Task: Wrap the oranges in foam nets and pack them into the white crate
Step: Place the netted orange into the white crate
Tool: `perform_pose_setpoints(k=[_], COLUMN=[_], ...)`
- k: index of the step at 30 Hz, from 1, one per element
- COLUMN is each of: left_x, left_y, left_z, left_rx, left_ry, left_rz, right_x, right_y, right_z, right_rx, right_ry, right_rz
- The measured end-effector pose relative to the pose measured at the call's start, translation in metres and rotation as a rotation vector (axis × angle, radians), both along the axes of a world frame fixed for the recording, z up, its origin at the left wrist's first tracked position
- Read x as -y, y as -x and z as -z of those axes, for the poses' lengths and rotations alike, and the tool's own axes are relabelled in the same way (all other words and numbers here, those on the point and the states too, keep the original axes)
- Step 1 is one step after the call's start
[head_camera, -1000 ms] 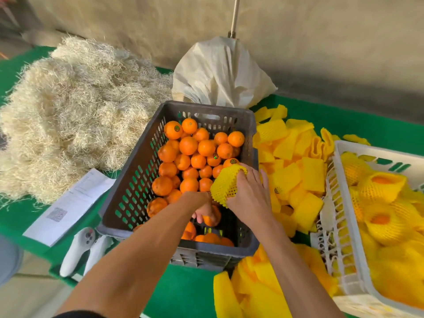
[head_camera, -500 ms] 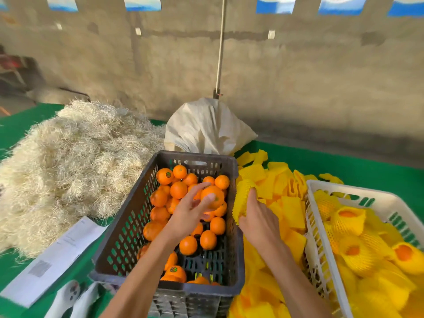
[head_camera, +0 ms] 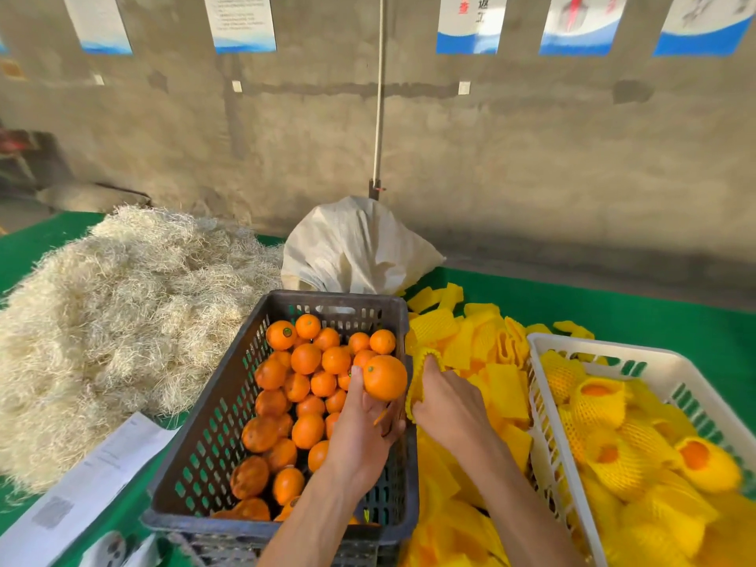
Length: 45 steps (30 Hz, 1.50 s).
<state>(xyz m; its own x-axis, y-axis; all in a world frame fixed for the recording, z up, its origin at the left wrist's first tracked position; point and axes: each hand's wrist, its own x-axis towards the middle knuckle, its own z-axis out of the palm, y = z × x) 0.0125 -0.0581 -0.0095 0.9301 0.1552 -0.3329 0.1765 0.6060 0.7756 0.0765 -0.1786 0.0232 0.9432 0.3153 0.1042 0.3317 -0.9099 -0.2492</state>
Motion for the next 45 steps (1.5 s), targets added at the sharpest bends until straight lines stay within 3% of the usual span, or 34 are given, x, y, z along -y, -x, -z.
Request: perform_pose_setpoints(k=[7, 10, 15, 22, 27, 33, 37, 41, 45], left_x=[-0.011, -0.013, 0.003, 0.008, 0.008, -0.004, -0.016, -0.017, -0.014], left_y=[0.001, -0.001, -0.012, -0.009, -0.011, -0.022, -0.024, -0.024, -0.023], left_z=[-0.014, -0.018, -0.026, -0.042, -0.034, -0.022, -0.011, -0.003, -0.006], left_rx=[-0.005, -0.075, -0.206, 0.043, 0.197, 0.198, 0.125, 0.019, -0.041], left_ry=[-0.034, -0.097, -0.298, -0.455, -0.701, -0.608, -0.644, -0.36, -0.286], left_rz=[0.139, 0.172, -0.005, 0.17, 0.147, 0.265, 0.142, 0.106, -0.01], right_x=[0.005, 0.011, 0.002, 0.006, 0.009, 0.018, 0.022, 0.021, 0.02], right_y=[-0.009, -0.015, -0.023, -0.032, -0.038, -0.043, -0.042, -0.042, -0.046], right_z=[-0.007, -0.012, -0.02, -0.014, -0.009, -0.007, -0.01, -0.011, -0.01], right_rx=[-0.055, -0.178, -0.349, -0.436, -0.473, -0.513, -0.546, -0.52, -0.506], right_ry=[0.038, 0.06, 0.017, -0.11, -0.141, -0.205, -0.275, -0.281, -0.246], right_rz=[-0.118, -0.162, -0.184, -0.118, -0.118, -0.175, -0.236, -0.266, -0.251])
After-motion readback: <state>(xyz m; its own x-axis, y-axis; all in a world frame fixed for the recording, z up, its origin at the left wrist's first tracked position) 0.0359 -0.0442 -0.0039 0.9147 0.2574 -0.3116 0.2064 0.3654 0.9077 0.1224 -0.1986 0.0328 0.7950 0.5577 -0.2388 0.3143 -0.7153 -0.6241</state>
